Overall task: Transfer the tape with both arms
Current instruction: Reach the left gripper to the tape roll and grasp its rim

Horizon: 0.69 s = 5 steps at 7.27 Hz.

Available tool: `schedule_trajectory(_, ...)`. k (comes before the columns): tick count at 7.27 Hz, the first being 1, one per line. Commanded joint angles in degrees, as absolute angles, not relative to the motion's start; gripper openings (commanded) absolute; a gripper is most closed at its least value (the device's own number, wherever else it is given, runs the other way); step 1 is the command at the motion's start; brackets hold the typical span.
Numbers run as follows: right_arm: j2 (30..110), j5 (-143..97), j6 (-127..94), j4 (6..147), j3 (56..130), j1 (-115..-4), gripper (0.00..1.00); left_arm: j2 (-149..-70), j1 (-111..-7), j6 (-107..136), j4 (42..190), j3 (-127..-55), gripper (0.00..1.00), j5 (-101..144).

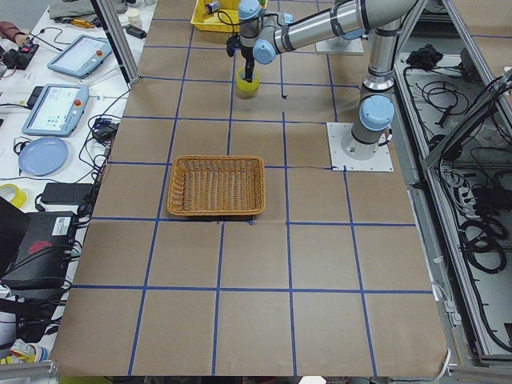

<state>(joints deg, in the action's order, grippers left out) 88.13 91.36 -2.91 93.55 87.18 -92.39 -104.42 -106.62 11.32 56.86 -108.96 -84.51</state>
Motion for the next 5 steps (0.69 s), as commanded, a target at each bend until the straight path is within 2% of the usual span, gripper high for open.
schedule_trajectory(1,88.33,91.32,-2.99,93.43,87.28,-92.55,1.0,-108.62,-108.01,13.79,51.62,-109.16,1.0,-84.46)
schedule_trajectory(5,88.33,91.41,-2.99,93.34,87.28,-92.55,1.0,-114.25,-108.02,13.62,44.75,-108.98,1.0,-84.46)
